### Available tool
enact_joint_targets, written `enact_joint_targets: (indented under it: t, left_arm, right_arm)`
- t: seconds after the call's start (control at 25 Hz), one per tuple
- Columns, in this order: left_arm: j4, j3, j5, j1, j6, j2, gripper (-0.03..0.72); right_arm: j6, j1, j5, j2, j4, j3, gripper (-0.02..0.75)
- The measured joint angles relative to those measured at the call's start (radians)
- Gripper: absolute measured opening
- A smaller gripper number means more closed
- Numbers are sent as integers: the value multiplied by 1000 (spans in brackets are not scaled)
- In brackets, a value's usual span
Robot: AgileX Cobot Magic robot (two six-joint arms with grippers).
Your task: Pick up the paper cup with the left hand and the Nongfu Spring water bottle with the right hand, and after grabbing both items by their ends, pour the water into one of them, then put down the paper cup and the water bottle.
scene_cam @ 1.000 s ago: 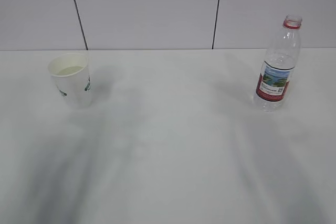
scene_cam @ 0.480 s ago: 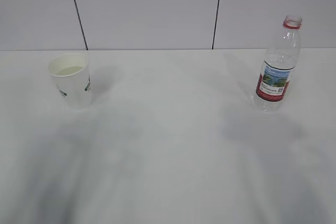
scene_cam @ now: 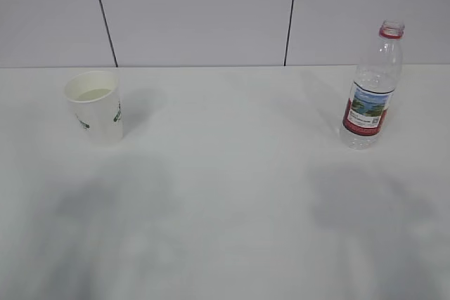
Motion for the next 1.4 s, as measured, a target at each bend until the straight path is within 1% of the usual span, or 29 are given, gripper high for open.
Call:
enact_joint_targets:
  t: [0.2, 0.44, 0.68, 0.84, 1.08, 1.2, 1.4]
  left_arm:
    - [-2, -84, 148, 0, 0, -33, 569]
    - [2, -177, 406, 0, 0, -33, 569]
    - [2, -197, 534, 0, 0, -35, 559]
    - [9, -197, 569, 0, 0, -35, 550]
    - [55, -197, 611, 0, 0, -35, 549]
    - [77, -197, 614, 0, 0, -35, 539]
    - [81, -197, 607, 0, 0, -35, 523]
  right_arm:
    - [0, 0, 137, -14, 0, -48, 585]
    - [0, 0, 325, -14, 7, -59, 585]
    - [0, 0, 395, -14, 20, -59, 585]
    - [0, 0, 414, -14, 20, -59, 586]
    - [0, 0, 428, -14, 18, -59, 585]
    - [0, 0, 430, -14, 0, -59, 585]
    - [0, 0, 431, -14, -12, -59, 585]
